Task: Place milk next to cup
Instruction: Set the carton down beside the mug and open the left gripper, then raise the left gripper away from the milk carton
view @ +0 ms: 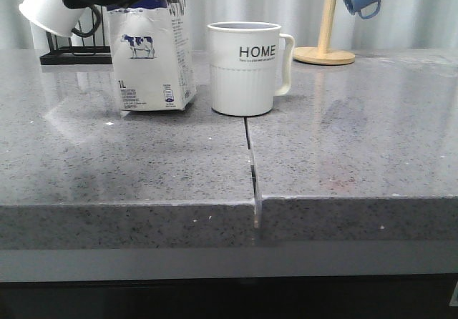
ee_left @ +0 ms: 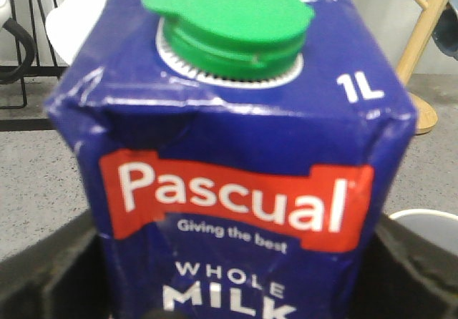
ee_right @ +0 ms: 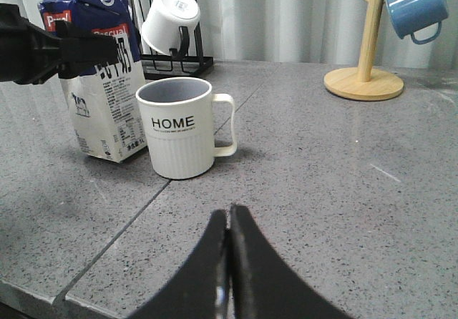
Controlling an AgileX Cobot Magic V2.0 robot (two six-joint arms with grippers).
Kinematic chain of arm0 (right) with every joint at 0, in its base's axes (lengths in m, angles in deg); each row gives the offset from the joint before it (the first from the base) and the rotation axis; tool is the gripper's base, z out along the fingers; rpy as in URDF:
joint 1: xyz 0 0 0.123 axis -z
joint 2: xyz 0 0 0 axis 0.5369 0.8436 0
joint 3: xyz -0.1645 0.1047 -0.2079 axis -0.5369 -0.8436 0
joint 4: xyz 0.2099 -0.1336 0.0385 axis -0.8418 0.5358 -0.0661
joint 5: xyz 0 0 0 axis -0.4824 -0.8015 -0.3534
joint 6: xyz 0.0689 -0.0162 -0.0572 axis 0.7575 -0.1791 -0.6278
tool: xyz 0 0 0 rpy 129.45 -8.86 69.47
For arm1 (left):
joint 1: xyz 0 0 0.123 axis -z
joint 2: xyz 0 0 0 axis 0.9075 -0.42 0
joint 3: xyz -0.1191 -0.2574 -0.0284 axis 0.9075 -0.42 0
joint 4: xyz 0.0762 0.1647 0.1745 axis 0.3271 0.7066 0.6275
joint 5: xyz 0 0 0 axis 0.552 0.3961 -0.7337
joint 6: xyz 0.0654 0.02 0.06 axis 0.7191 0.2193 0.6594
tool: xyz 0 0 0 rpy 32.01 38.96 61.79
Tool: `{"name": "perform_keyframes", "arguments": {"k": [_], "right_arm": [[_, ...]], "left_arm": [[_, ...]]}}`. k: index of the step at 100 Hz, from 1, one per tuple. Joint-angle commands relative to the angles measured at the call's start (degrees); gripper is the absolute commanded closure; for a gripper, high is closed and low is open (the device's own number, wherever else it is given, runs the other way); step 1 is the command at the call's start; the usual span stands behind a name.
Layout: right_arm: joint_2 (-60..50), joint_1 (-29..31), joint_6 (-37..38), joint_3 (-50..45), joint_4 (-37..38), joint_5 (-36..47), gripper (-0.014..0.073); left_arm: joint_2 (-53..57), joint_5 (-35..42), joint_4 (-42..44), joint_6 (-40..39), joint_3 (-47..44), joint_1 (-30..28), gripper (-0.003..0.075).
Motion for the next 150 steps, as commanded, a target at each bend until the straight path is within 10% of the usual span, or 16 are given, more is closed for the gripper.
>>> {"name": "perform_keyframes", "arguments": {"k": [1,11,99,150], "right_arm": [[0.3,0.0,-0.3,1.6,0.0,4.1,0.0662],[0.3,0.0,-0.3,1.6,0.0,4.1,0.0662],[0.3,0.0,-0.3,1.6,0.0,4.1,0.0662],[0.3,0.0,-0.3,1.6,0.0,4.1,0.0662]], "left_arm": [[2.0,1.5,0.6,-0.2,1.9,0.5,0.0146],[2.0,1.5,-0.8,-0.2,1.9,0.5,0.001],[19.1,2.3,4.1,2.2,-13.1,4.8,0.0094],[30.8,-3.2,16.4,-2.0,-21.8,-6.1,0.0524]]}}
